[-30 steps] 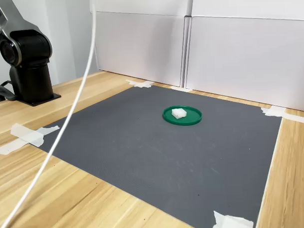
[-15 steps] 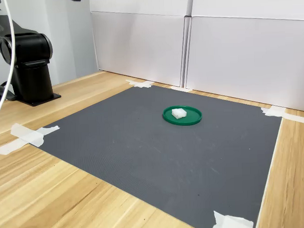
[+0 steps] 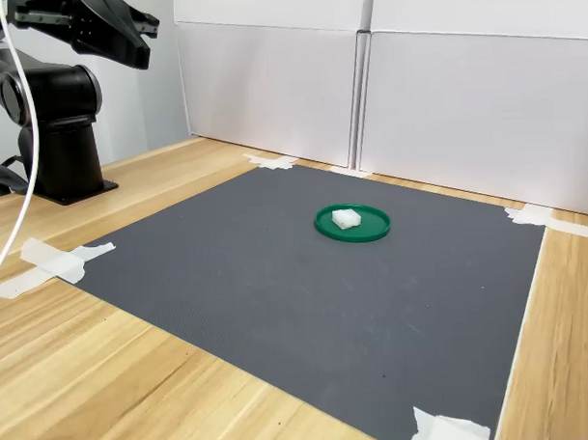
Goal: Grasp a white terminal and put it in the green lid.
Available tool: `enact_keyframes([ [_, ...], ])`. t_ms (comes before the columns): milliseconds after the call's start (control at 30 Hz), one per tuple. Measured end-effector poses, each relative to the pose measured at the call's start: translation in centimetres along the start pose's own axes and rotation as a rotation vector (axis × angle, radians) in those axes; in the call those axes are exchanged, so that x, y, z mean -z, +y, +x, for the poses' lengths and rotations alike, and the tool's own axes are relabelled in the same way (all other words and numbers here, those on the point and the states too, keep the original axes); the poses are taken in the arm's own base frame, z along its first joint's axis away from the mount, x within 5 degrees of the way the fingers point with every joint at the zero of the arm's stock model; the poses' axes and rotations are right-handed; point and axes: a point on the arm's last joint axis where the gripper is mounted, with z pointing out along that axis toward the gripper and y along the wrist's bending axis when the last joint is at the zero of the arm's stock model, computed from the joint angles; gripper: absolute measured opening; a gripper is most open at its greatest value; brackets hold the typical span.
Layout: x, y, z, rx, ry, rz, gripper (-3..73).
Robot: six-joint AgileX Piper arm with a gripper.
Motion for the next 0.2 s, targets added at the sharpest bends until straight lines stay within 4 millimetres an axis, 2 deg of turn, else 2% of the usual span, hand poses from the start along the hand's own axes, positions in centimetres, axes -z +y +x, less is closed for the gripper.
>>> enact_keyframes([
  [200,-0.2,0.2,2.0,0.000,0.027,-0.003,-2.0],
])
